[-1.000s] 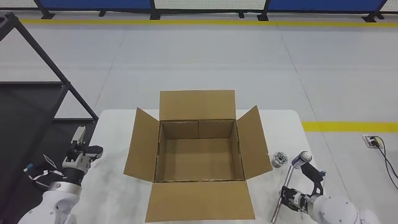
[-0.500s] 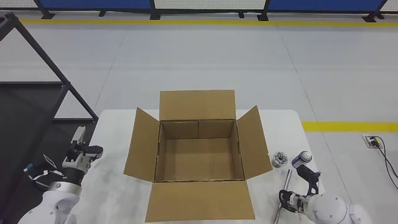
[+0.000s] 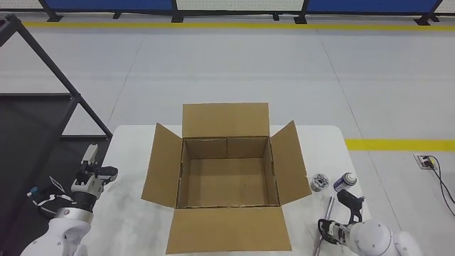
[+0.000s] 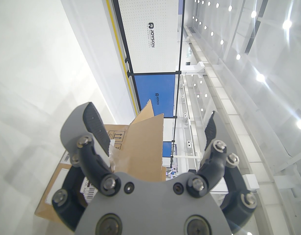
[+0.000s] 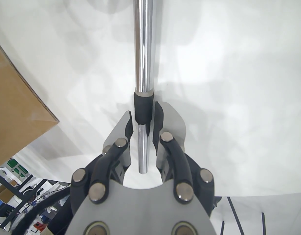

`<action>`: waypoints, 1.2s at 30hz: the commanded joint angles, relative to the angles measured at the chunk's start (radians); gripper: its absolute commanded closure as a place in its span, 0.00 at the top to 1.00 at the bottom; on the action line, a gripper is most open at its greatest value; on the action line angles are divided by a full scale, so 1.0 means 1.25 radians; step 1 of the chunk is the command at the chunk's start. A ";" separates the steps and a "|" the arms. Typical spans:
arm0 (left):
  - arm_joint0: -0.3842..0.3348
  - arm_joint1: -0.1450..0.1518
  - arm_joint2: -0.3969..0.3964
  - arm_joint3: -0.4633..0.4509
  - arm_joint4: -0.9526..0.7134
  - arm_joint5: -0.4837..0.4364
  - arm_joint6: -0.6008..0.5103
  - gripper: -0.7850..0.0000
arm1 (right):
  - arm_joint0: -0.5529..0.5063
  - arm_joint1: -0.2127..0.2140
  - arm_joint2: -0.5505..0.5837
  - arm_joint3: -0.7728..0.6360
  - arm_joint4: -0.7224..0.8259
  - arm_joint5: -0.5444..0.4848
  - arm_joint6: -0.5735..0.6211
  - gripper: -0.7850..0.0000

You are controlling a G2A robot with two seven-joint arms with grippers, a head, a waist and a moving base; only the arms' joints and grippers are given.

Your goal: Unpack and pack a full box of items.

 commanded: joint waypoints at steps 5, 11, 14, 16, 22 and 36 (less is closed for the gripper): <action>0.000 0.000 0.000 0.000 0.000 0.000 0.000 1.00 | 0.001 0.004 0.000 -0.001 0.006 0.001 0.000 0.26; 0.000 0.000 0.000 0.000 0.000 0.000 0.000 1.00 | -0.023 0.009 0.018 -0.043 0.011 0.004 -0.006 0.41; 0.000 0.000 0.000 0.000 0.000 0.000 0.000 1.00 | -0.037 0.012 0.033 -0.070 0.018 0.006 -0.008 0.46; 0.000 0.000 0.000 0.000 0.000 0.000 0.000 1.00 | -0.046 0.014 0.043 -0.092 0.021 0.004 -0.010 0.49; 0.000 0.000 0.000 0.000 0.000 0.000 0.000 1.00 | -0.092 0.018 0.078 -0.219 0.028 0.001 -0.035 1.00; 0.000 0.000 0.000 0.000 0.000 0.000 0.000 1.00 | -0.174 0.024 0.125 -0.475 0.011 -0.030 -0.131 1.00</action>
